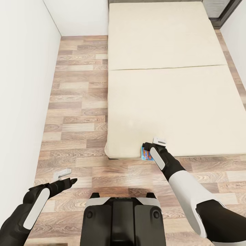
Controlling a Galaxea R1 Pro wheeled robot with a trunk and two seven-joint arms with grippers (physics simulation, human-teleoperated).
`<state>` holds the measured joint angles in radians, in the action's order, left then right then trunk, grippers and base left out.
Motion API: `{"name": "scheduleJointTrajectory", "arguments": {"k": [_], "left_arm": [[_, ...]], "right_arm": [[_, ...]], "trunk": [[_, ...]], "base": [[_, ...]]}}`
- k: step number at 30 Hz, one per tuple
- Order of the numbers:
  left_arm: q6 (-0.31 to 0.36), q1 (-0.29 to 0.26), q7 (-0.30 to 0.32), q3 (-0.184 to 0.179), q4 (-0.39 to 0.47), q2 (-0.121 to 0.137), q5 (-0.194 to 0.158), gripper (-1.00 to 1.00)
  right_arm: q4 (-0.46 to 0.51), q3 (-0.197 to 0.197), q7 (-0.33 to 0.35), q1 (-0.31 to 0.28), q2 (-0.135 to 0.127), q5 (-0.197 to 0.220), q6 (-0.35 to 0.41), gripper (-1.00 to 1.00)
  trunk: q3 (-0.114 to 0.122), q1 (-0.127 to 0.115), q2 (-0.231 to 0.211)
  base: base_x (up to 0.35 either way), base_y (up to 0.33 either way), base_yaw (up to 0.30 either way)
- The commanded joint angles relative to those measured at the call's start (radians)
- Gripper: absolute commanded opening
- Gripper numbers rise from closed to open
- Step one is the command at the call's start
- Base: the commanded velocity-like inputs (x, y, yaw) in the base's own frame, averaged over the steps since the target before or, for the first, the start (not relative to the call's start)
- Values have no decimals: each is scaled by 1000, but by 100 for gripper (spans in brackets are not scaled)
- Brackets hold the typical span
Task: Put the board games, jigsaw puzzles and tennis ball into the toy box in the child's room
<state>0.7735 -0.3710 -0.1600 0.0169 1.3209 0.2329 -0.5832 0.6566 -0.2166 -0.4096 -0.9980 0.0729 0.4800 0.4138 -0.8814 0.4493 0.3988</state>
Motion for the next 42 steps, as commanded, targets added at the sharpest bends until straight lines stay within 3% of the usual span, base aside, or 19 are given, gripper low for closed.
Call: {"name": "scheduleJointTrajectory", "arguments": {"k": [1, 42], "left_arm": [[4, 0, -9, 0, 1, 0, -11, 100], [4, 0, -9, 0, 1, -1, -12, 100]], "right_arm": [[-72, -4, -9, 0, -1, 19, 2, 100], [-53, 4, -12, -8, -2, 18, -27, 100]], "trunk": [[-1, 1, 1], [-1, 1, 1]], "base": [[-43, 0, 0], [-2, 0, 0]]}}
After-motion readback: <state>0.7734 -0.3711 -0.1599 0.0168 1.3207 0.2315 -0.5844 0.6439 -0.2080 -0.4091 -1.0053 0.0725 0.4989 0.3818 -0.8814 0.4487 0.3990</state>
